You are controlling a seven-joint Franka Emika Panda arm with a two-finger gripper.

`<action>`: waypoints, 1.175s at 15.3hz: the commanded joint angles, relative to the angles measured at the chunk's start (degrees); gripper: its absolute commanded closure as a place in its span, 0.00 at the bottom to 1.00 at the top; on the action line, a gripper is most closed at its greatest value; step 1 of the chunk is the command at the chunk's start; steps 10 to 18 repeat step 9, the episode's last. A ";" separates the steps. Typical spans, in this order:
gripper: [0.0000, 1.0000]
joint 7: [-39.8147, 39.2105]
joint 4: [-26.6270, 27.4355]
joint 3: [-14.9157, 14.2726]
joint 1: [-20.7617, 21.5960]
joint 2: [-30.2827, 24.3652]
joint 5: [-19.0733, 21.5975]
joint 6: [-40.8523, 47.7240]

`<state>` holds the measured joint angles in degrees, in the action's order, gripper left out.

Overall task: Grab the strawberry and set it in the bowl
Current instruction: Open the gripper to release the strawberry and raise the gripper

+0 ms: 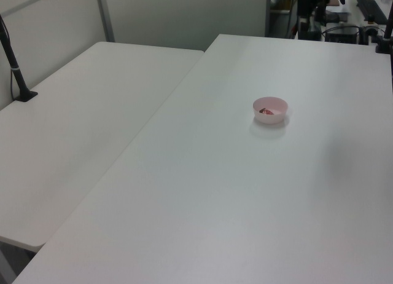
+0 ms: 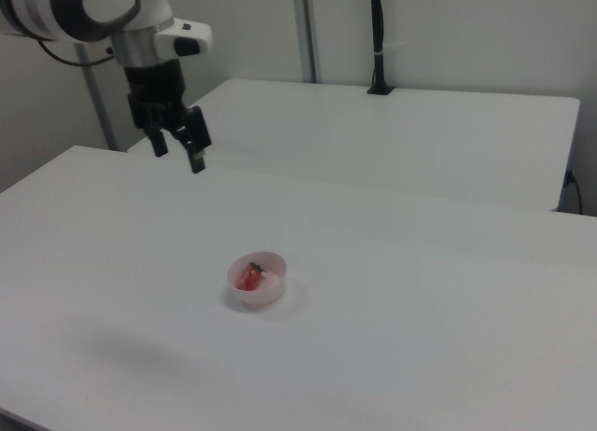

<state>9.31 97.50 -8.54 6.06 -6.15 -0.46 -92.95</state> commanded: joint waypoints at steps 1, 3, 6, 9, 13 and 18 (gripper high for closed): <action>0.00 -6.67 0.50 1.59 -2.70 1.92 -1.13 -4.17; 0.00 -6.85 0.50 2.30 -3.16 2.11 -1.04 -4.26; 0.00 -6.85 0.50 2.30 -3.24 2.54 -1.30 -4.87; 0.00 -6.76 0.50 2.39 -3.16 2.98 -2.36 -5.84; 0.00 -6.76 0.50 2.39 -3.16 2.98 -2.36 -5.84; 0.00 -6.76 0.50 2.39 -3.16 2.98 -2.36 -5.84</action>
